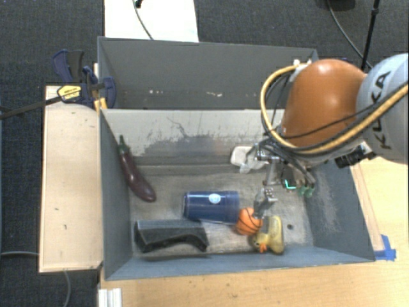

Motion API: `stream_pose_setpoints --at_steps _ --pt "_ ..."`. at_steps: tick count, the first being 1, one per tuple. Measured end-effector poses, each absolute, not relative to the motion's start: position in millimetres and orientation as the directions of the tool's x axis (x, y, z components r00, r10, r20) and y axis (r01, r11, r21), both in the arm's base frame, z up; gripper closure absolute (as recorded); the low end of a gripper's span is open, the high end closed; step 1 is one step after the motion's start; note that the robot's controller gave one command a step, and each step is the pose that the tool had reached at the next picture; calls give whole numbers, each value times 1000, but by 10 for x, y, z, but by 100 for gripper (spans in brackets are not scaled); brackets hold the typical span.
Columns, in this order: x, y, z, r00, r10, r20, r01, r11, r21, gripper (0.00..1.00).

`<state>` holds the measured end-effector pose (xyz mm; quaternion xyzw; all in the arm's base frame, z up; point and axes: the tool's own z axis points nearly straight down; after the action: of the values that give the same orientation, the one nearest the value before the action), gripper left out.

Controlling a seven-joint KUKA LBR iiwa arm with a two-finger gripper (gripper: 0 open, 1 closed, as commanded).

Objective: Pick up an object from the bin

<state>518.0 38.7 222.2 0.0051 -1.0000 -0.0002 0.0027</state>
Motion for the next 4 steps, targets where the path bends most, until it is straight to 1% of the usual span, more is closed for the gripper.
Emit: stream_pose_setpoints --at_steps 1,2,3,4 --pt "5195 385 2262 -1000 -9 -3 -9 1000 1 0" --pt "5215 465 1760 -1000 8 -10 8 1000 1 0" --pt "5221 733 828 -997 -80 -2 -80 997 -5 100" --pt "5221 733 827 -997 -79 -2 -79 997 -4 100"
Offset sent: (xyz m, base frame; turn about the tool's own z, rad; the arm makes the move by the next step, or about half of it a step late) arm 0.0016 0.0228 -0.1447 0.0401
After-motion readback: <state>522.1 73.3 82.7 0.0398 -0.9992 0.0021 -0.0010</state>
